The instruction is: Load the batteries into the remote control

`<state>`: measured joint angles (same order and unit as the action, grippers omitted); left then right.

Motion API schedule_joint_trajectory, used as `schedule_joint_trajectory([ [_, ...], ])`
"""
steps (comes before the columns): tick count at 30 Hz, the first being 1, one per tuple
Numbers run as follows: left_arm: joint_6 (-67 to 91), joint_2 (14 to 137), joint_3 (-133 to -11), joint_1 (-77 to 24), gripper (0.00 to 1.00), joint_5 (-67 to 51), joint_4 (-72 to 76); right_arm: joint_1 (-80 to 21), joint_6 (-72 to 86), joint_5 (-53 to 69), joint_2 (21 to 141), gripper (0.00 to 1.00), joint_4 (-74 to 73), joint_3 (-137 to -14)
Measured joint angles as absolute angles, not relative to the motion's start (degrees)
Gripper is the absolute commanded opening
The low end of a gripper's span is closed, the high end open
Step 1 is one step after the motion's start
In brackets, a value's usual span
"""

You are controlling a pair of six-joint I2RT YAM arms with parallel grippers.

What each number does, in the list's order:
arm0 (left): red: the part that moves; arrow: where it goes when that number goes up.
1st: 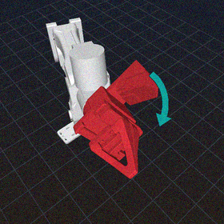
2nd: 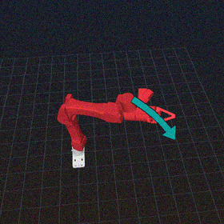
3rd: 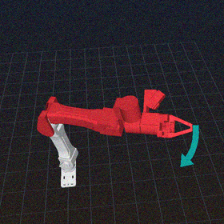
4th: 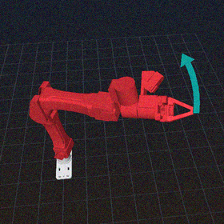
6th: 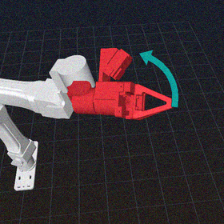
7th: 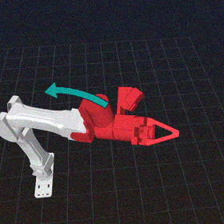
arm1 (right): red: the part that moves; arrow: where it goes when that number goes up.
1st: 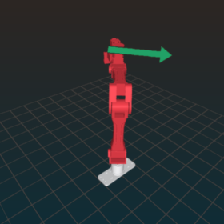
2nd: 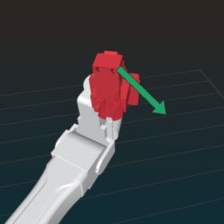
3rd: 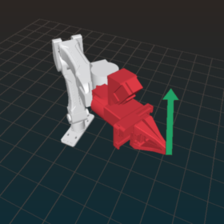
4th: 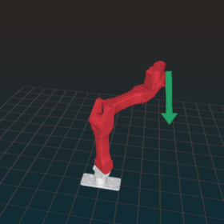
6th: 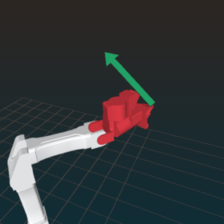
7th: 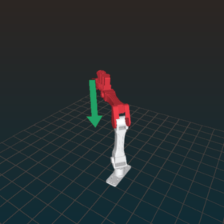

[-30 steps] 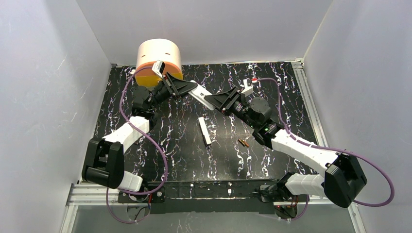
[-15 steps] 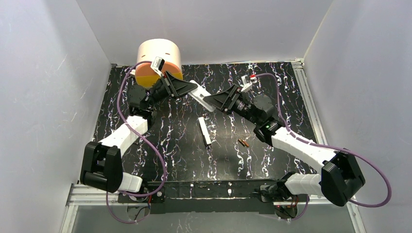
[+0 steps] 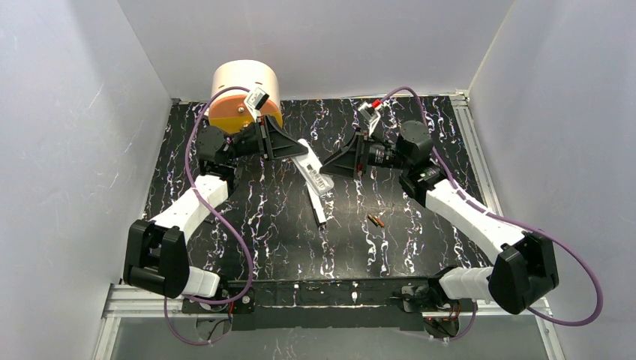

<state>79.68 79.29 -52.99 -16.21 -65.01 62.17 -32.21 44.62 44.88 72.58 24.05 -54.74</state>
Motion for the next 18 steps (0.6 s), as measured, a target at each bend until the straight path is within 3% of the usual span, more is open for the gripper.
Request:
schedule_joint_trajectory([
  [14,76.4,79.4,-53.0,-16.1,0.00,-69.7,58.8,-34.7,39.8,53.0,79.2,0.72,18.7,-60.4],
  [18,74.1,79.4,-53.0,-16.2,0.00,-68.4,56.0,-35.9,40.2,52.5,81.0,0.65,18.4,-61.0],
])
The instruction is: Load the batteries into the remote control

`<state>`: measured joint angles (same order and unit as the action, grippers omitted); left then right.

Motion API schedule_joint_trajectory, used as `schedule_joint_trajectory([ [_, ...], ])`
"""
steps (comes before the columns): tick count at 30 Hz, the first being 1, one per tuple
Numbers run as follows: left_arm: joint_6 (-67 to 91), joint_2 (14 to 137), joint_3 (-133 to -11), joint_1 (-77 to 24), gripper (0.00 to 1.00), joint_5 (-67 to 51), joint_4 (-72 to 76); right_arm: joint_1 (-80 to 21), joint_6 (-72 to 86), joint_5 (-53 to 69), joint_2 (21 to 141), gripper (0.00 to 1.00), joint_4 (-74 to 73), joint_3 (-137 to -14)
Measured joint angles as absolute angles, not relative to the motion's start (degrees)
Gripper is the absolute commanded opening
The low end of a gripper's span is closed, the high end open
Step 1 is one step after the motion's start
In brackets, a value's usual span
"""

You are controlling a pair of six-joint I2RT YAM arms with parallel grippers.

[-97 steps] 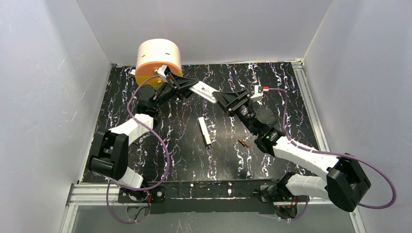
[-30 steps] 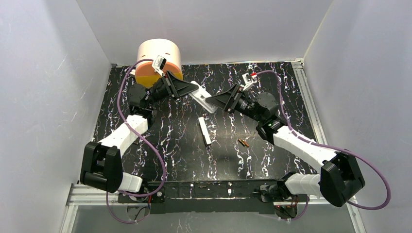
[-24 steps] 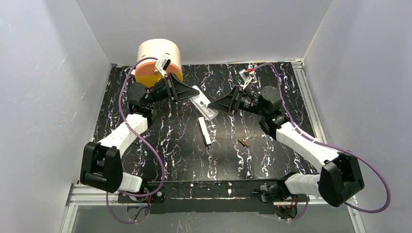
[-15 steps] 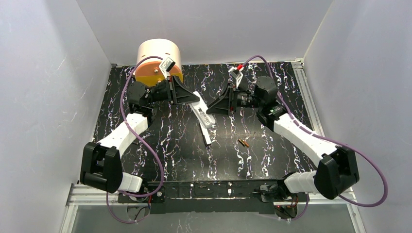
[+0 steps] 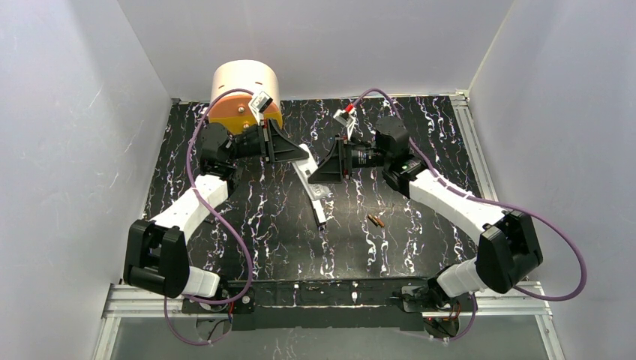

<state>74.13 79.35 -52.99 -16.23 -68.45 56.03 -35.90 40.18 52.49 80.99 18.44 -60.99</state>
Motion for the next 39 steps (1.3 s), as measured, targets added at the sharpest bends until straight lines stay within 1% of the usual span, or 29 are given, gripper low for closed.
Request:
schedule_joint_trajectory([
  [2,72.6,79.3,-53.0,-16.3,0.00,-68.0,54.4,-36.4,40.7,52.4,81.8,0.59,18.4,-61.0],
  [6,70.0,79.1,-53.0,-16.2,0.00,-67.2,51.5,-36.4,42.0,52.5,82.2,0.40,18.5,-61.0],
  [8,68.8,78.9,-53.0,-16.1,0.07,-66.7,50.4,-36.5,42.5,52.7,82.2,0.28,19.0,-61.0],
  [9,68.1,78.8,-53.0,-16.1,0.10,-66.5,49.8,-36.5,42.8,52.8,82.2,0.21,19.3,-61.0],
  [10,67.8,78.7,-53.0,-16.0,0.13,-66.3,49.1,-36.5,43.1,52.9,82.2,0.11,19.6,-61.0],
  [11,67.5,78.4,-53.0,-16.0,0.19,-66.1,48.4,-36.5,43.5,52.9,82.2,0.05,19.8,-61.0],
  [12,66.9,78.0,-53.0,-16.0,0.26,-65.8,47.8,-36.5,43.6,52.9,82.2,0.01,19.9,-61.0],
  [17,61.4,75.0,-53.0,-16.0,0.61,-63.2,40.3,-36.9,43.7,51.4,82.2,0.01,19.7,-61.0],
  [19,58.1,73.3,-53.0,-16.0,0.67,-61.6,35.4,-36.8,43.7,50.0,82.2,0.01,19.3,-61.0],
  [20,56.3,72.4,-53.0,-16.0,0.74,-60.5,32.7,-36.7,43.5,49.4,82.2,0.01,19.1,-61.0],
  [21,54.5,71.6,-53.1,-16.0,0.94,-59.4,30.0,-36.5,43.3,48.9,82.2,0.01,18.7,-61.0],
  [22,52.6,70.9,-53.1,-16.0,0.98,-58.1,27.2,-36.3,43.0,48.1,82.2,0.01,18.0,-61.0],
  [24,48.9,69.8,-53.6,-15.7,0.99,-55.0,20.8,-35.5,42.2,46.8,82.1,0.01,15.9,-60.8],
  [27,42.8,69.4,-56.1,-14.0,0.98,-47.0,7.7,-32.5,40.3,44.2,81.4,0.01,11.1,-59.7],
  [30,36.1,69.9,-60.2,-12.8,0.98,-37.0,-6.0,-28.0,36.2,37.5,81.0,0.01,3.2,-59.6],
  [32,32.1,70.4,-62.8,-12.6,0.98,-31.1,-13.3,-25.3,32.1,28.0,82.5,0.01,-6.3,-62.4],
  [33,30.3,70.4,-63.7,-12.6,0.99,-28.6,-16.4,-24.1,29.6,21.0,84.4,0.01,-12.0,-65.5],
  [38,25.1,69.7,-63.6,-12.6,0.99,-22.0,-23.9,-23.1,21.7,-5.4,93.8,0.01,-25.0,-74.0],
  [39,24.7,69.4,-63.2,-12.6,0.98,-21.5,-24.5,-23.1,20.5,-8.9,95.5,0.01,-26.5,-74.9],
])
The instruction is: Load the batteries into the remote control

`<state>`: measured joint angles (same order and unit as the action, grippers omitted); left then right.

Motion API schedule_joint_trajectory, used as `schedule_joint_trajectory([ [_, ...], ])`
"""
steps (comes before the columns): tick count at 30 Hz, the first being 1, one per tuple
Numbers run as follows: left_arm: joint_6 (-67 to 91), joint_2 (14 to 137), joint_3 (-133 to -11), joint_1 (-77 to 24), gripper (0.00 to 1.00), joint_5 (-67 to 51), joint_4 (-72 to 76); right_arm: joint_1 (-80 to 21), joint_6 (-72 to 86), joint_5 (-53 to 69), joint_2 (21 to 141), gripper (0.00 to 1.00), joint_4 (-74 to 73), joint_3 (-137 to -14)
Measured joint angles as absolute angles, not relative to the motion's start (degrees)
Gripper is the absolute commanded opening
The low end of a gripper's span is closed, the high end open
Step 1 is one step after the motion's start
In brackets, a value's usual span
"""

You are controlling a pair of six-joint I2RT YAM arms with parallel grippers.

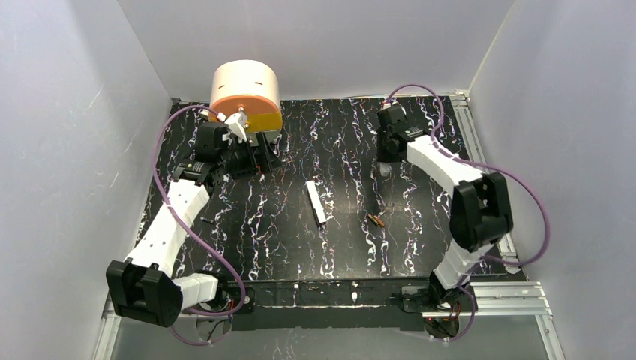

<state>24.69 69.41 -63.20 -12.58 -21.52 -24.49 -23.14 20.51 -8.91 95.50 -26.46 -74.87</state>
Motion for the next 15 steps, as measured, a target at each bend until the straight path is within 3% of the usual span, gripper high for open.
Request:
schedule_joint_trajectory([
  [5,23.1,67.7,-61.2,-12.6,0.99,-21.6,-26.2,-23.2,15.9,-27.8,106.4,0.01,-33.6,-81.0],
  [11,21.1,67.4,-60.8,-12.6,0.98,-22.5,-26.5,-23.3,13.2,-40.8,116.2,0.01,-37.8,-85.1],
  [15,20.1,66.7,-60.4,-12.6,0.99,-23.2,-27.3,-23.7,12.8,-45.0,119.1,0.10,-39.5,-87.1],
])
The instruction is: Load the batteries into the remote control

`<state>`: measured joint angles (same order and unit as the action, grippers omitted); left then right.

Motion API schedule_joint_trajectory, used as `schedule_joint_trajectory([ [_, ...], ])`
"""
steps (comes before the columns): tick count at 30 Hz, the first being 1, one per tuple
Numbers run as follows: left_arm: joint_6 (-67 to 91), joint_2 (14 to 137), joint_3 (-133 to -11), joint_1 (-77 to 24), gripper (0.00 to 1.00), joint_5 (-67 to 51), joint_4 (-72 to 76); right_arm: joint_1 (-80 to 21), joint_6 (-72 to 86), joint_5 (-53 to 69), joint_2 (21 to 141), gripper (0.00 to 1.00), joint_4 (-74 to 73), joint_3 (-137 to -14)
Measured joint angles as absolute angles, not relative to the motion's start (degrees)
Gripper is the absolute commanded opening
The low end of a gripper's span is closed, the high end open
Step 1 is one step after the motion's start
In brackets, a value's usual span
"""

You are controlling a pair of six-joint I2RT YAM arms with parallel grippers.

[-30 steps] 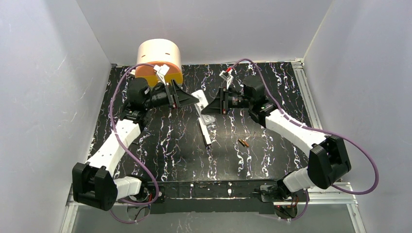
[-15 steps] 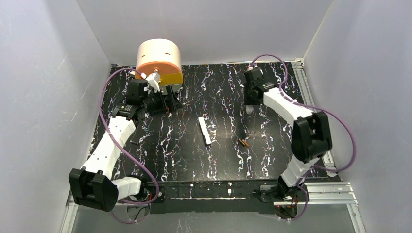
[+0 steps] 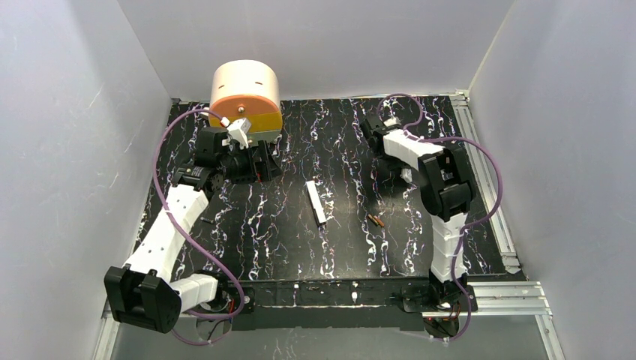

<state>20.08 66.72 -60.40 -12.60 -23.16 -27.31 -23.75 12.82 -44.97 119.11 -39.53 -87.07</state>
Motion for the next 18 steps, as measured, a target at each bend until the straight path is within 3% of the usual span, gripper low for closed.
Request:
schedule_joint_trajectory([
  [10,20.1,66.7,-59.4,-12.6,0.99,-24.9,-26.9,-24.1,12.4,-42.8,120.4,0.27,-41.6,-87.6],
  [18,19.9,67.5,-59.4,-12.6,0.98,-25.3,-27.1,-24.1,12.2,-38.1,120.5,0.55,-42.1,-87.5],
])
